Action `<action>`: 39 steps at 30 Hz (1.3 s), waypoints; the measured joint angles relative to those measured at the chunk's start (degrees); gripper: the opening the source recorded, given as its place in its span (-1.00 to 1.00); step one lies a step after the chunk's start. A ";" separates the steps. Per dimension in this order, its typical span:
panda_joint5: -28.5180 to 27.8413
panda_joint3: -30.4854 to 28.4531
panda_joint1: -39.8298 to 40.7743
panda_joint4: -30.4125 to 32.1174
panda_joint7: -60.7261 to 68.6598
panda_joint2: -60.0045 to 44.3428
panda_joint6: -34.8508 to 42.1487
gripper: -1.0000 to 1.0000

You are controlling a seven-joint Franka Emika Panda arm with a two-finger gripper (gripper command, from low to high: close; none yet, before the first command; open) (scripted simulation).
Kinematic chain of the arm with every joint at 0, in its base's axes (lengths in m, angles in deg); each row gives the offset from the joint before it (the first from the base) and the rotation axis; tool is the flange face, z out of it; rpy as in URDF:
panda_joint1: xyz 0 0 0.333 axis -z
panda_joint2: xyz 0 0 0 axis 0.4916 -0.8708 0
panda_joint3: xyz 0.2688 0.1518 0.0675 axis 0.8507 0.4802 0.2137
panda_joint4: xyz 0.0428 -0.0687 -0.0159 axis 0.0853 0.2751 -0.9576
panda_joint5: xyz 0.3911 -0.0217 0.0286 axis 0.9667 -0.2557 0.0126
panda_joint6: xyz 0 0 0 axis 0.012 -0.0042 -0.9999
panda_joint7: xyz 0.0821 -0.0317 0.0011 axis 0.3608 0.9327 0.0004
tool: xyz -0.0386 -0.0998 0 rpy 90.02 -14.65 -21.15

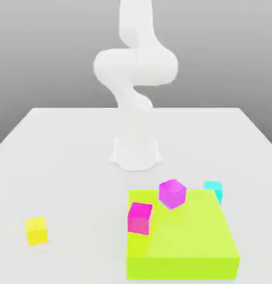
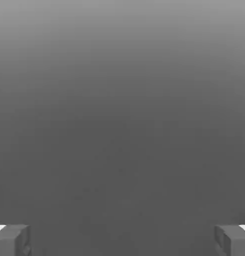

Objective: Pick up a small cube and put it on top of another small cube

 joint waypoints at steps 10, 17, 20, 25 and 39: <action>-2.24 -3.61 -12.84 8.11 24.40 -8.13 -7.07 0.00; -3.38 -6.00 -21.32 13.69 41.47 -13.72 -11.92 0.00; -3.81 -7.00 -24.89 16.08 48.84 -16.12 -14.01 0.00; -4.40 -8.55 -30.74 20.07 61.20 -20.13 -17.49 0.00; -5.36 -12.23 -46.60 31.24 96.34 -31.44 -27.27 0.00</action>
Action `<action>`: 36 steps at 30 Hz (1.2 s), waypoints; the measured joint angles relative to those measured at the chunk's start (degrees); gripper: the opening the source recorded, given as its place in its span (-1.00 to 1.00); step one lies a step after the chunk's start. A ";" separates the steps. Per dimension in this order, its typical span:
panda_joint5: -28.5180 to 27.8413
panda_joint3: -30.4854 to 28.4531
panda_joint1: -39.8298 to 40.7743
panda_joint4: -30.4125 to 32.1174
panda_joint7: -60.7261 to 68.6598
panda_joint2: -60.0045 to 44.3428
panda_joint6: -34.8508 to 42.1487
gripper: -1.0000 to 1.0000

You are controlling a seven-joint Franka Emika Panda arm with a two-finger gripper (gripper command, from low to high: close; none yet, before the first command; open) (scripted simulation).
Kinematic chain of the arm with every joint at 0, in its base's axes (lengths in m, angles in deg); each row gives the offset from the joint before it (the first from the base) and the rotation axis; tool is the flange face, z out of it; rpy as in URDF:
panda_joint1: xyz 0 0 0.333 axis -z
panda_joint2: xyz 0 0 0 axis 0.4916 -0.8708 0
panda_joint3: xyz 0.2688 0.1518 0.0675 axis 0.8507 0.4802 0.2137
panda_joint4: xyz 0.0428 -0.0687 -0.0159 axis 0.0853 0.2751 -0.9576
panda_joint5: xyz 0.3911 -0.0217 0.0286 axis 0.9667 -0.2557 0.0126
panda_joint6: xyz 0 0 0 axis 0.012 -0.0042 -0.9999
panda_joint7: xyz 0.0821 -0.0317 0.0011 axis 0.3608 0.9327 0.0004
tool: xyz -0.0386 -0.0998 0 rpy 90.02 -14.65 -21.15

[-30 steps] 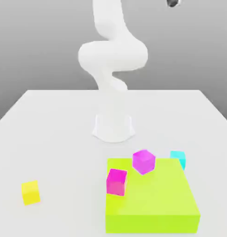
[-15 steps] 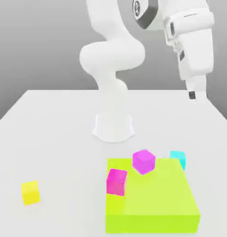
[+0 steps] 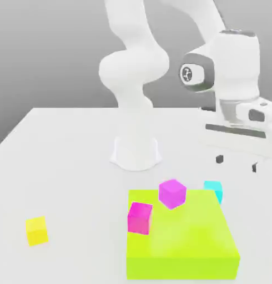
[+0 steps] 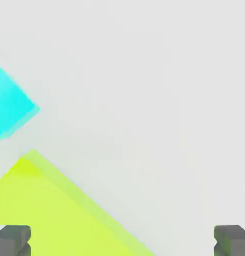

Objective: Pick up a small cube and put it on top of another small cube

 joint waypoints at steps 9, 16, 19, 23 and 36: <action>1.87 -0.70 -8.76 6.46 22.76 -7.88 -6.71 0.00; 19.25 10.71 -2.67 4.32 36.52 -19.39 -15.71 0.00; 20.05 14.87 1.32 3.55 37.08 -24.34 -19.89 0.00; 20.07 15.45 1.86 3.36 37.04 -25.82 -21.11 -1.00; 9.40 10.05 -0.18 5.93 29.38 -12.29 -10.07 -1.00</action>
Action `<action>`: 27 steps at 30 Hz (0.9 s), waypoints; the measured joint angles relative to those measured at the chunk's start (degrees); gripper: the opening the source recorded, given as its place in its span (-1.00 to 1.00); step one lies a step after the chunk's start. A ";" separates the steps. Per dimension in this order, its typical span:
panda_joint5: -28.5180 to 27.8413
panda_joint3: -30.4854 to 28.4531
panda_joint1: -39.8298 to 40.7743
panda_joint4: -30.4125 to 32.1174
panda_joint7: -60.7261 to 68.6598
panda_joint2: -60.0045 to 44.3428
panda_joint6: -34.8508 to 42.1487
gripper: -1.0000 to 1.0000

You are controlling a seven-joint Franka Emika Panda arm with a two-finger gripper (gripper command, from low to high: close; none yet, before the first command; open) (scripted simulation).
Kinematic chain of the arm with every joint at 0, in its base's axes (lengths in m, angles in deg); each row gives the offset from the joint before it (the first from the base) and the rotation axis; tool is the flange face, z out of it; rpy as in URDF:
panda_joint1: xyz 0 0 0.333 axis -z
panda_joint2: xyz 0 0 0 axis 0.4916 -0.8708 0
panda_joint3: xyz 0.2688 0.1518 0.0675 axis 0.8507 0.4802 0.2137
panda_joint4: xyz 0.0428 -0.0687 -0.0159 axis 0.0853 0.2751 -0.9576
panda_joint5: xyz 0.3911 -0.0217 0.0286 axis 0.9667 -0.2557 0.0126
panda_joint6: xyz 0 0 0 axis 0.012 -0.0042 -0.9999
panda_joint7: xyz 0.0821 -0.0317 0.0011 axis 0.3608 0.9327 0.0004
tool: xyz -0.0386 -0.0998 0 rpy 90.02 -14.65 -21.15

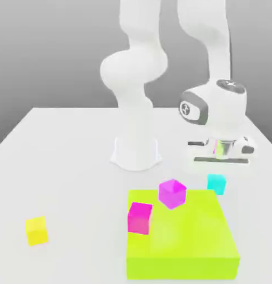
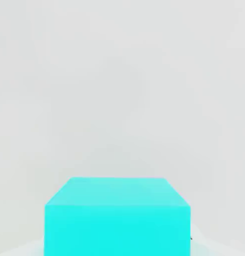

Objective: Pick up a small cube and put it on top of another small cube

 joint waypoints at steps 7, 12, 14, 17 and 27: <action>-7.97 -0.13 4.22 -5.99 -2.26 1.28 5.97 -1.00; -7.57 -4.91 10.53 -13.90 -0.26 -2.43 9.28 -1.00; -6.86 -6.93 14.33 -16.59 0.18 -3.61 10.67 -1.00; -5.69 -10.04 19.33 -20.58 0.84 -5.37 12.76 -1.00; -2.02 -24.79 34.24 -27.61 -0.91 -7.68 18.38 -1.00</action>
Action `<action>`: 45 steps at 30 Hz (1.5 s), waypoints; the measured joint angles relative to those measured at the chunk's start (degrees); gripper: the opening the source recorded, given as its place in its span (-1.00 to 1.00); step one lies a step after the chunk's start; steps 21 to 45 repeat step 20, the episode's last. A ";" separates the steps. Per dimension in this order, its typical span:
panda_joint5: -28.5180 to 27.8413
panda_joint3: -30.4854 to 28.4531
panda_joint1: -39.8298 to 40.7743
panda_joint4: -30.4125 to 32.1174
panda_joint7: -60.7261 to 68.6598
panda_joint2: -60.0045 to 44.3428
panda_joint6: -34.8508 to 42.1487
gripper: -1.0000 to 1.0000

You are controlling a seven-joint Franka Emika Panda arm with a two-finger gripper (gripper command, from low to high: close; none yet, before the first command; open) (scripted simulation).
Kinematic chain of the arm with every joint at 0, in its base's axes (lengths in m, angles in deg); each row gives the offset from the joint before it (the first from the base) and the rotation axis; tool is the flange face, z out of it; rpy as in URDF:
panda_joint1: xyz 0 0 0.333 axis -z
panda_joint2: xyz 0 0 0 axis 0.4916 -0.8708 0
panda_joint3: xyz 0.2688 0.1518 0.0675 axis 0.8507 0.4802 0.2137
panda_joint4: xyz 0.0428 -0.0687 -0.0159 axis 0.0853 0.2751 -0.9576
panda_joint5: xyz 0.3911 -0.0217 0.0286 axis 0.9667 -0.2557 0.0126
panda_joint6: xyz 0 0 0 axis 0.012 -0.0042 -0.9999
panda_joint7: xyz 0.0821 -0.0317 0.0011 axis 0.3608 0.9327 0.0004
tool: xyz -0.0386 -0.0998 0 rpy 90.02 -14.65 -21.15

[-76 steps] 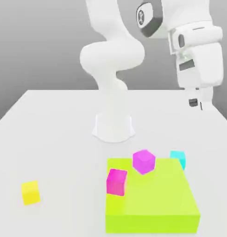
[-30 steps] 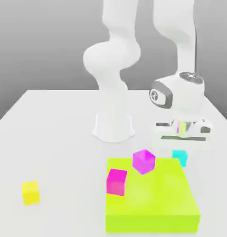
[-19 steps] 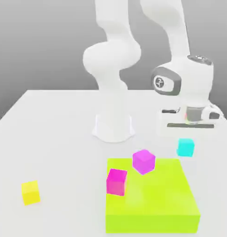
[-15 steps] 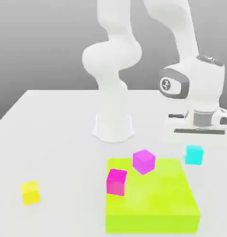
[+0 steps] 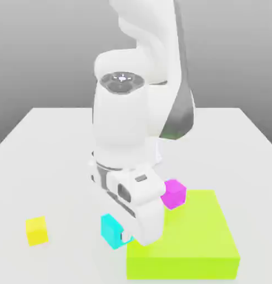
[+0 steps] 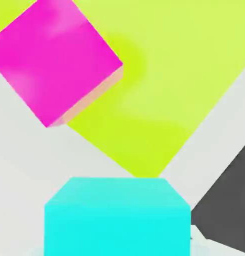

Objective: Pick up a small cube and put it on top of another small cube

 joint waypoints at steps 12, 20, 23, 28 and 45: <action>9.19 -7.27 12.34 5.43 -3.06 -0.20 -2.51 -1.00; 19.91 -0.02 17.57 4.60 4.65 -7.65 -7.77 1.00; 19.91 -0.02 17.57 4.60 4.65 -7.65 -7.77 1.00; 19.91 -0.02 17.57 4.60 4.65 -7.65 -7.77 1.00; 19.91 -0.02 17.57 4.60 4.65 -7.65 -7.77 1.00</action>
